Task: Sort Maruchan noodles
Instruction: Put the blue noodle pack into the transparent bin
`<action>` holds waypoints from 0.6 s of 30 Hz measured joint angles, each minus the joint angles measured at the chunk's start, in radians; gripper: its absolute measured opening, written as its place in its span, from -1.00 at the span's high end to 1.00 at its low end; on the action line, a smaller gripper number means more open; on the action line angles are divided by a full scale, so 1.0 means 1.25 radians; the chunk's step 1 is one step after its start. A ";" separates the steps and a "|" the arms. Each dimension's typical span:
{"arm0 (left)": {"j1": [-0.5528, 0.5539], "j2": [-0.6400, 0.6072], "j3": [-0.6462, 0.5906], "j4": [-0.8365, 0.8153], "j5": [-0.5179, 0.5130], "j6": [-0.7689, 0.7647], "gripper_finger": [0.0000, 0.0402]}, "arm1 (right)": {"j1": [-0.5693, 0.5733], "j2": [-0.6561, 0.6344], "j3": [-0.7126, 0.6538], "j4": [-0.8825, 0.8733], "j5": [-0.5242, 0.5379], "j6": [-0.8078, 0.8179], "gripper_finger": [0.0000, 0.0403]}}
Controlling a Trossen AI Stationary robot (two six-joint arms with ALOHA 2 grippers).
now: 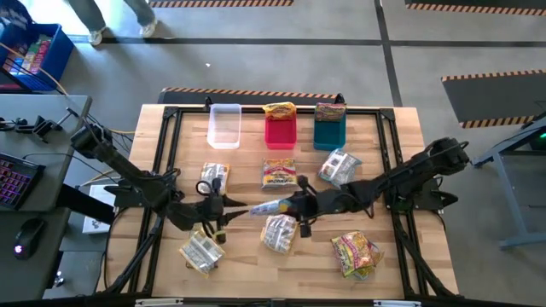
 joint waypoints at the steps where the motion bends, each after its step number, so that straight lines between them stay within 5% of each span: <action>1: 0.006 0.000 0.013 -0.029 0.006 -0.001 0.56 | -0.002 0.000 -0.034 0.066 0.007 0.004 0.57; 7: 0.082 0.011 0.086 -0.148 0.070 0.000 0.31 | -0.032 0.000 -0.173 0.338 0.009 0.032 0.57; 18: 0.224 0.010 0.143 -0.247 0.291 0.070 -0.01 | -0.055 0.000 -0.195 0.346 -0.001 0.027 0.54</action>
